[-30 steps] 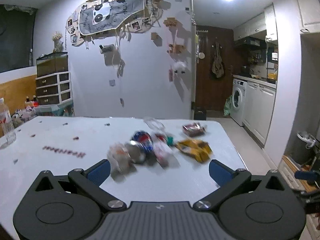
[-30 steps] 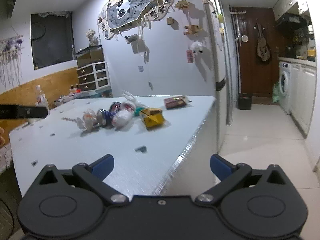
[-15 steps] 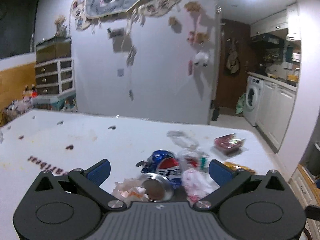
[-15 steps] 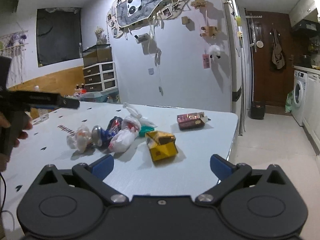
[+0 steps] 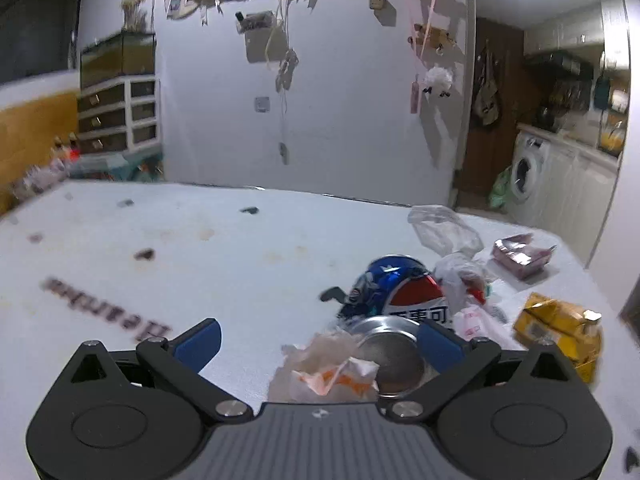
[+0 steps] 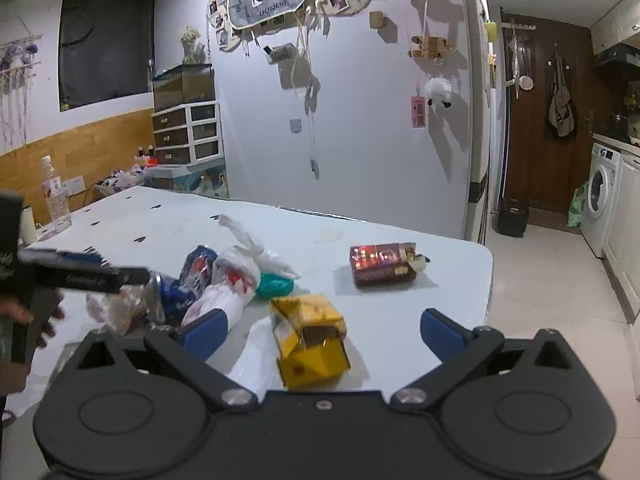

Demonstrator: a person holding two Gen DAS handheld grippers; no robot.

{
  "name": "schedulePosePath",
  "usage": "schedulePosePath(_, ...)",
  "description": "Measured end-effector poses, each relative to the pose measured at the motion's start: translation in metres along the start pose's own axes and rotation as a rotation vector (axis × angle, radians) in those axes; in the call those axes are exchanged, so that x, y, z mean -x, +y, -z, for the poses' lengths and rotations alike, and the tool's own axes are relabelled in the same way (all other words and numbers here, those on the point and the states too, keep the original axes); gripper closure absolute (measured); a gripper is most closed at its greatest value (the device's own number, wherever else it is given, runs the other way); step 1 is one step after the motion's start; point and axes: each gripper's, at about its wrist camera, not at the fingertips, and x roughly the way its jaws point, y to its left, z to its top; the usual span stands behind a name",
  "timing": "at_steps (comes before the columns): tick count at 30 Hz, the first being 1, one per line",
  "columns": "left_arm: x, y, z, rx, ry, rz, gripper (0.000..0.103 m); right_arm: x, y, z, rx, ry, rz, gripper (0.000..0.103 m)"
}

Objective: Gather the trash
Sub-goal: 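Grasp the white tissue bundle with the left tool while the right tool grasps the yellow box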

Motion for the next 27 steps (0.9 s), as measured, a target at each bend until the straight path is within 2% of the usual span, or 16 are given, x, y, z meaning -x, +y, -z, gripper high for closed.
schedulePosePath(2, 0.001, 0.003, 0.003, 0.022, -0.002, 0.043, 0.003, -0.011, -0.003, -0.009, -0.013, 0.016, -0.022, 0.000)
schedulePosePath(6, 0.001, -0.003, 0.006, -0.015, -0.001, 0.049, 0.010, -0.036, -0.003, -0.021, -0.014, 0.055, -0.013, 0.001)
schedulePosePath(8, -0.002, -0.006, 0.009, -0.033, 0.011, 0.059, 0.012, -0.049, -0.005, -0.022, -0.018, 0.083, -0.028, 0.007)
schedulePosePath(12, -0.005, -0.007, 0.014, -0.061, 0.034, 0.028, 0.013, -0.074, -0.003, -0.019, -0.013, 0.123, -0.043, 0.011)
schedulePosePath(17, -0.009, 0.001, 0.021, -0.034, 0.062, 0.015, 0.018, -0.097, -0.002, -0.008, -0.038, 0.168, -0.047, 0.015)
schedulePosePath(21, -0.007, 0.005, 0.022, -0.020, 0.060, 0.021, 0.020, -0.112, -0.002, 0.004, -0.059, 0.215, -0.031, 0.024)
schedulePosePath(24, -0.011, 0.010, 0.023, -0.001, 0.078, 0.002, 0.027, -0.115, 0.001, 0.011, -0.042, 0.227, -0.046, 0.026)
schedulePosePath(27, -0.014, 0.013, 0.024, 0.014, 0.090, 0.011, 0.030, -0.112, 0.008, 0.014, -0.020, 0.211, -0.059, 0.040)
